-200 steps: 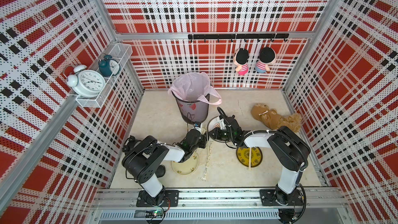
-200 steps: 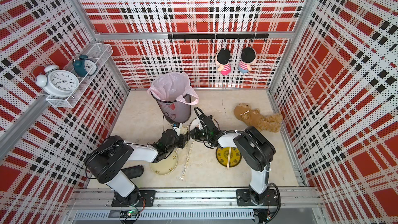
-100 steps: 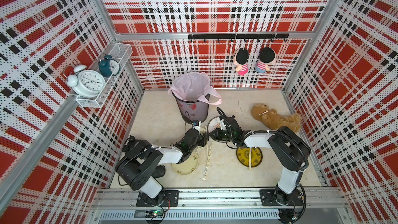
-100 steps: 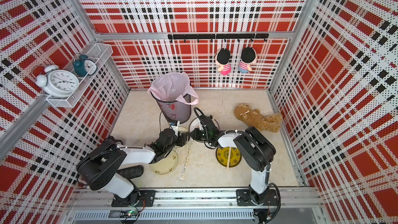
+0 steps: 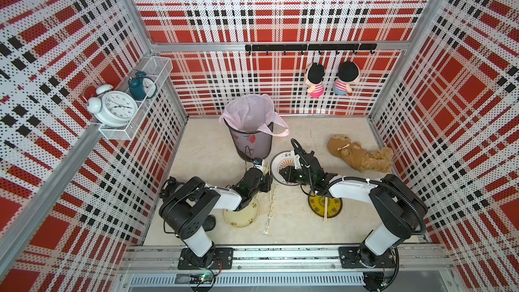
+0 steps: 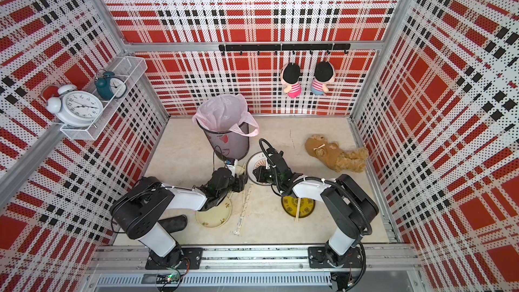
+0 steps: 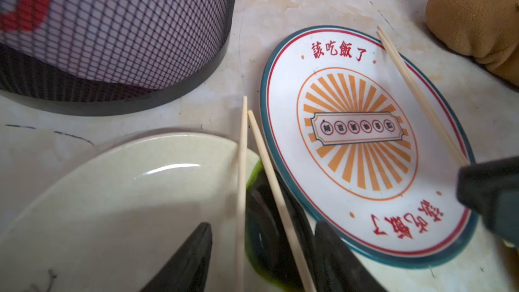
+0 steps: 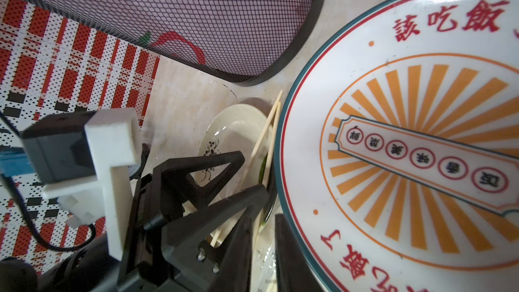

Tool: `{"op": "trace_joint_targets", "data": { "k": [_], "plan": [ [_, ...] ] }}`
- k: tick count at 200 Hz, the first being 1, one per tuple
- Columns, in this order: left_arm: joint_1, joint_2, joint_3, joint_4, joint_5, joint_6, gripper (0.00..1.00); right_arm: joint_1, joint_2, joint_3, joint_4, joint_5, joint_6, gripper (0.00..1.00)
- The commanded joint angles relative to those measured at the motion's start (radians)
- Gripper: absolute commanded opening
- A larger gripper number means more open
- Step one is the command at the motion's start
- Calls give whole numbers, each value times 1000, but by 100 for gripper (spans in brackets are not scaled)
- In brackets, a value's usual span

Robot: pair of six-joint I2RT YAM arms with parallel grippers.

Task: Remove the packaging of disposable chopsticks
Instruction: Adjust the disposable chopsticks at the plate.

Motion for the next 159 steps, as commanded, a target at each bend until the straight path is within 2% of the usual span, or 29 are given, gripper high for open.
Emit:
{"op": "trace_joint_targets", "data": {
  "k": [1,32,159],
  "plan": [
    [-6,14,22,-6,7,-1,59,6,-31,-11,-12,28,-12,19],
    [-8,10,19,-6,8,-1,52,5,-38,-13,-13,25,-15,19],
    [-5,-20,-7,-9,18,-1,50,5,-67,-16,-37,45,-26,19]
  ]
}}
